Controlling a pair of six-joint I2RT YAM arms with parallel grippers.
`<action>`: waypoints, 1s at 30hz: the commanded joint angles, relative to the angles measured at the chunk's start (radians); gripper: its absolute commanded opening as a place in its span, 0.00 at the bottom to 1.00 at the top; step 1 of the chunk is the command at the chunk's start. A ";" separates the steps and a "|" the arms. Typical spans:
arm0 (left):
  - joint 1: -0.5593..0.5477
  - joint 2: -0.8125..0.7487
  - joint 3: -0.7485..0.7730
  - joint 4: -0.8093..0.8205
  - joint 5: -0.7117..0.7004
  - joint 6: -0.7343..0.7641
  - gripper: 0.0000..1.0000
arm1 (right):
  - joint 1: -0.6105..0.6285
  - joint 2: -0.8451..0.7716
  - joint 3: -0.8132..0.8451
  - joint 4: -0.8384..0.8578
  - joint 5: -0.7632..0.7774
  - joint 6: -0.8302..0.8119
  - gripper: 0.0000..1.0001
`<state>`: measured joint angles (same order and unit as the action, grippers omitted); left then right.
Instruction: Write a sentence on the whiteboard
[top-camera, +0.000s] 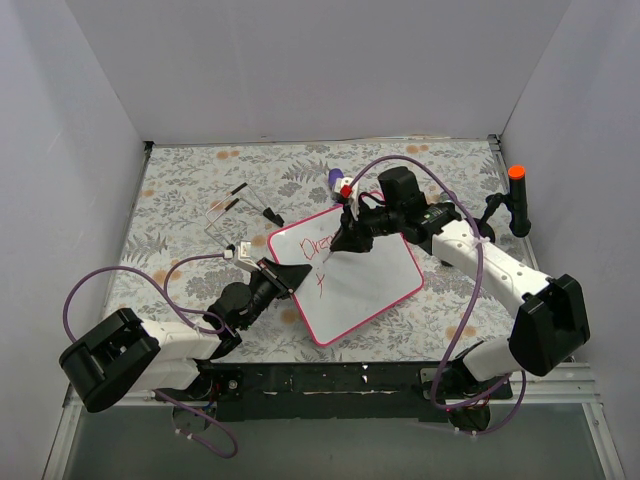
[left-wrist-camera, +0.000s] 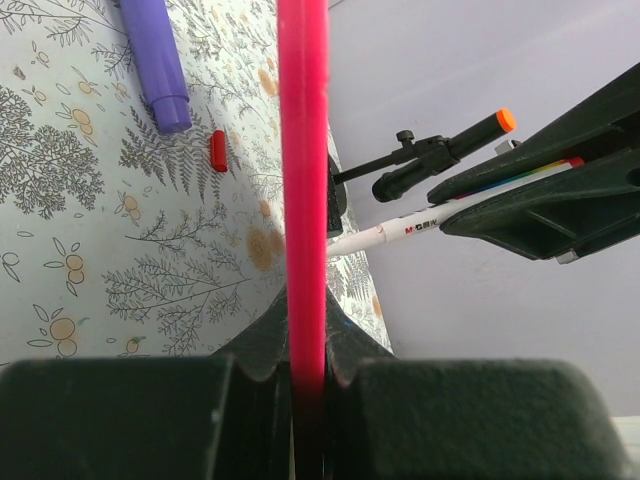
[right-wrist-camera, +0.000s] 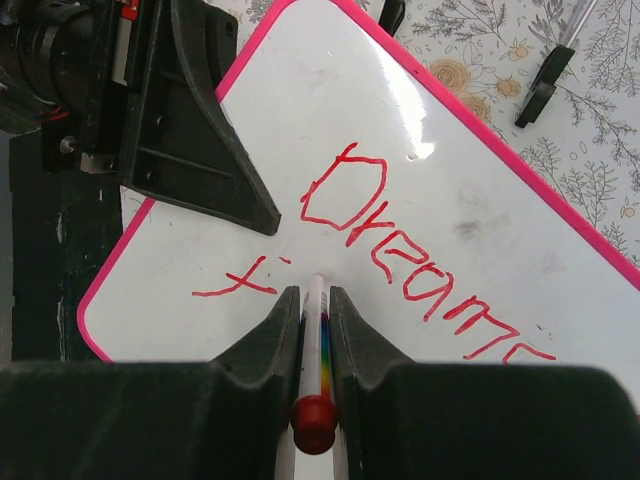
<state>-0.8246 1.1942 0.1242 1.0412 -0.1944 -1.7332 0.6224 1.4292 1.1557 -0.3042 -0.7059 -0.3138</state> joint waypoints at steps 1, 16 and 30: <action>-0.004 -0.036 0.040 0.214 0.003 -0.043 0.00 | 0.007 -0.022 -0.016 0.036 -0.026 -0.016 0.01; -0.004 -0.044 0.035 0.209 -0.002 -0.042 0.00 | 0.033 -0.099 -0.122 -0.013 -0.060 -0.076 0.01; -0.004 -0.042 0.031 0.212 -0.002 -0.042 0.00 | 0.033 -0.101 -0.108 -0.035 0.006 -0.090 0.01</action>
<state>-0.8246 1.1942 0.1242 1.0428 -0.1951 -1.7325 0.6502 1.3365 1.0264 -0.3195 -0.7544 -0.3817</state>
